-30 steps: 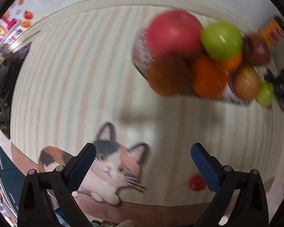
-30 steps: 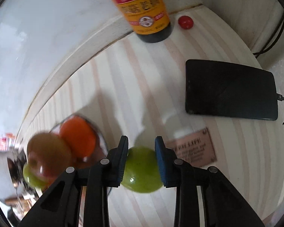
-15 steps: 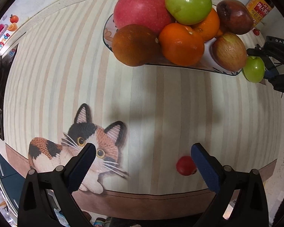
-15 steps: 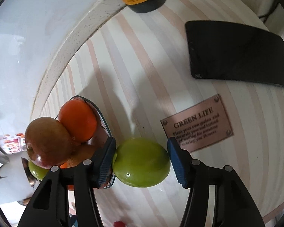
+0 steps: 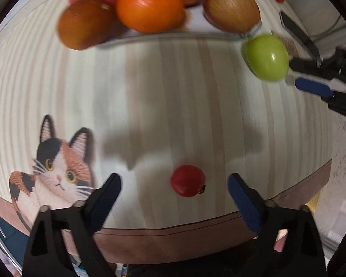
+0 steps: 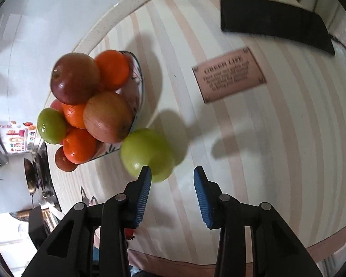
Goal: Organize fruits
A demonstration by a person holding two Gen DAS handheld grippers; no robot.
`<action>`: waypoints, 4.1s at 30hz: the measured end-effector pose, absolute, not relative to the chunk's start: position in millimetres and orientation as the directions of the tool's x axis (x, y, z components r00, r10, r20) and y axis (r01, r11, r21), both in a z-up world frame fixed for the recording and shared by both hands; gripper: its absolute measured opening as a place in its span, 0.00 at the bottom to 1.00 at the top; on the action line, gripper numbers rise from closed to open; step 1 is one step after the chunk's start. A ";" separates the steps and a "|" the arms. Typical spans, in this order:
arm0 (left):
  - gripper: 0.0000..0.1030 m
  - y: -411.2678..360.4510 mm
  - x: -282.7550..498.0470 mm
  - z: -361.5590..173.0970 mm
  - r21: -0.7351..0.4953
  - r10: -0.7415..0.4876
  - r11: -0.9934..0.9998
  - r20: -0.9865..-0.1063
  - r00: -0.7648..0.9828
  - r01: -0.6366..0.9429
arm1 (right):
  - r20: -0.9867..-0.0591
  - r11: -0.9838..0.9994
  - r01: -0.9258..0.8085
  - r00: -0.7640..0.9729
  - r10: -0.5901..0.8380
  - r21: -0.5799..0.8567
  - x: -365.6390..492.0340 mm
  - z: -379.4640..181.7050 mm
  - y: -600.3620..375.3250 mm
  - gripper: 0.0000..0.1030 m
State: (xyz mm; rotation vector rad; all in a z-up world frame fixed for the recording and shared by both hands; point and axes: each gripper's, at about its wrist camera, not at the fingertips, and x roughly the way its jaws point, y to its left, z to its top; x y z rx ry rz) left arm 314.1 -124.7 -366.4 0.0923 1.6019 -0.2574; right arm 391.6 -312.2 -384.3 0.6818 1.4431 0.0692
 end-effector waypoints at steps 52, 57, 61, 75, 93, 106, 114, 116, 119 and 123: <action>0.29 -62.2 303.6 -352.9 -0.149 -0.149 0.988 -0.989 0.001 0.042 | -0.918 0.914 0.077 0.041 0.395 0.397 328.2 -386.4 -221.2 0.61; 0.29 -51.5 308.3 -336.7 -0.167 -0.168 0.986 -0.986 0.024 0.023 | -0.848 0.820 0.219 0.115 0.517 0.529 336.4 -383.3 -233.5 0.61; 0.29 -36.4 317.4 -324.3 -0.181 -0.181 0.983 -0.982 0.049 0.005 | -0.796 0.745 0.281 0.219 0.564 0.605 354.4 -370.3 -233.0 0.61; 0.29 42.4 383.7 -272.3 -0.262 -0.247 0.962 -0.955 0.165 -0.077 | -0.786 0.740 0.326 0.447 0.428 0.588 403.7 -337.1 -204.1 0.61; 0.29 78.9 463.4 -319.3 -0.476 -0.456 0.849 -0.879 0.140 -0.229 | -0.774 0.713 0.420 0.571 0.273 0.562 397.0 -345.7 -197.0 0.62; 0.39 76.7 469.4 -318.8 -0.514 -0.509 0.810 -0.855 0.095 -0.283 | -0.769 0.705 0.416 0.570 0.290 0.575 397.6 -346.0 -196.5 0.75; 0.71 70.4 464.6 -305.3 -0.471 -0.455 0.856 -0.882 0.125 -0.213 | -0.760 0.728 0.392 0.591 0.269 0.562 402.6 -332.4 -198.8 0.89; 0.71 69.6 462.6 -301.9 -0.449 -0.433 0.871 -0.893 0.123 -0.197 | -0.777 0.733 0.397 0.562 0.283 0.553 402.8 -334.8 -201.6 0.88; 0.71 72.3 448.7 -288.9 -0.404 -0.384 0.901 -0.912 0.146 -0.155 | -0.875 0.846 0.348 0.418 0.245 0.404 376.4 -323.7 -195.3 0.88; 0.71 68.0 428.4 -278.0 -0.322 -0.305 0.943 -0.938 0.164 -0.085 | -0.962 0.964 0.164 0.209 0.174 0.209 320.6 -352.7 -167.0 0.80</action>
